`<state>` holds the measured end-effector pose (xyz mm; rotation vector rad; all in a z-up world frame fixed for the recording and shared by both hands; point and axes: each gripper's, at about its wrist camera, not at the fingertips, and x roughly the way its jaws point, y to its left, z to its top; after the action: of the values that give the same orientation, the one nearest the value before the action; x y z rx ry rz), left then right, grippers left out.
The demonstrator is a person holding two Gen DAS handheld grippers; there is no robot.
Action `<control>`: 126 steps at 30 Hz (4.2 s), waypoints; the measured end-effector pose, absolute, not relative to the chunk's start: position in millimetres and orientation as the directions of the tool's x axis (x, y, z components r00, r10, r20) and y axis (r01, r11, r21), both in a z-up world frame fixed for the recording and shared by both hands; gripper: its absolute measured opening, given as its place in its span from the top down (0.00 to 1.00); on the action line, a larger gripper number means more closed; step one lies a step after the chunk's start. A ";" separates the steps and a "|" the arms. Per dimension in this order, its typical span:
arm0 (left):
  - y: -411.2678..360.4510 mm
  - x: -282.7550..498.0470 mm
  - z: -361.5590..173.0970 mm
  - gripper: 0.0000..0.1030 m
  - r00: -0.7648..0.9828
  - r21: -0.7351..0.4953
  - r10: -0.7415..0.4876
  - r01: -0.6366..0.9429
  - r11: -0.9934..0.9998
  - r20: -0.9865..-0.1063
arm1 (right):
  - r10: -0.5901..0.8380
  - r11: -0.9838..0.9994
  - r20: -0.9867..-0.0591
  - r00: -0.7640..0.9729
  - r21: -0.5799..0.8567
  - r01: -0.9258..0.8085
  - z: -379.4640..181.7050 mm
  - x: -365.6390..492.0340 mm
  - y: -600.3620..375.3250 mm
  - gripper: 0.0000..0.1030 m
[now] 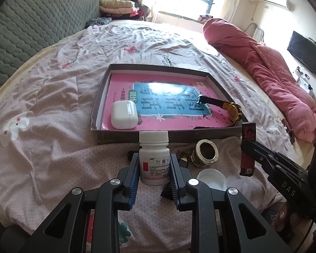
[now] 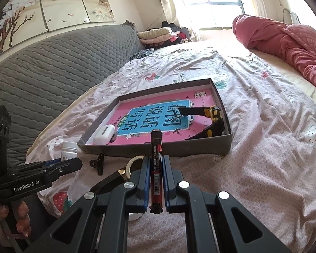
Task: Organize rigid objects
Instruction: 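Lift the pill bottle and marker with both tools, then carry the pill bottle and marker over the tray with both tools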
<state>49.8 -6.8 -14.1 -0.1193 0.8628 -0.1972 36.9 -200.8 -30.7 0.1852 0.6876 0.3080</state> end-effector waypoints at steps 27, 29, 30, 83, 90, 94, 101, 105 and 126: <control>-20.5 43.0 7.1 0.74 0.668 -0.155 -0.225 0.164 0.974 -0.709 | 0.327 0.940 -0.536 0.778 0.270 -0.209 -5.6 27.4 -204.6 0.89; -22.7 42.6 8.1 0.74 0.669 -0.149 -0.225 0.169 0.974 -0.708 | 0.330 0.939 -0.530 0.781 0.271 -0.213 -4.0 26.6 -204.7 0.89; -23.7 42.6 8.5 0.74 0.670 -0.146 -0.223 0.171 0.975 -0.708 | 0.331 0.938 -0.528 0.782 0.272 -0.214 -3.1 26.4 -204.7 0.89; -38.0 132.9 11.5 0.74 0.689 -0.128 -0.191 0.143 0.981 -0.699 | 0.298 0.948 -0.415 0.860 0.235 -0.215 27.3 84.9 -197.9 0.90; -44.0 150.3 2.8 0.74 0.673 -0.130 -0.192 0.141 0.981 -0.714 | 0.297 0.949 -0.453 0.841 0.238 -0.206 11.3 101.3 -197.0 0.89; -48.5 158.1 -5.6 0.74 0.654 -0.136 -0.197 0.144 0.980 -0.730 | 0.297 0.948 -0.478 0.827 0.253 -0.194 -0.3 109.4 -199.9 0.90; -52.1 164.4 -20.7 0.74 0.629 -0.135 -0.194 0.140 0.981 -0.753 | 0.301 0.945 -0.500 0.812 0.273 -0.182 -11.4 117.5 -205.5 0.89; -53.6 167.4 -27.5 0.74 0.613 -0.143 -0.199 0.141 0.980 -0.765 | 0.308 0.944 -0.514 0.800 0.268 -0.191 -14.7 121.6 -202.1 0.90; -60.5 177.2 -49.2 0.74 0.564 -0.143 -0.204 0.150 0.978 -0.800 | 0.301 0.952 -0.618 0.726 0.243 -0.188 -44.3 140.9 -190.7 0.90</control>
<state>177.2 -60.5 -49.2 -0.0613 0.9490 -0.2086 140.9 -190.7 -44.3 0.1679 0.7091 0.2707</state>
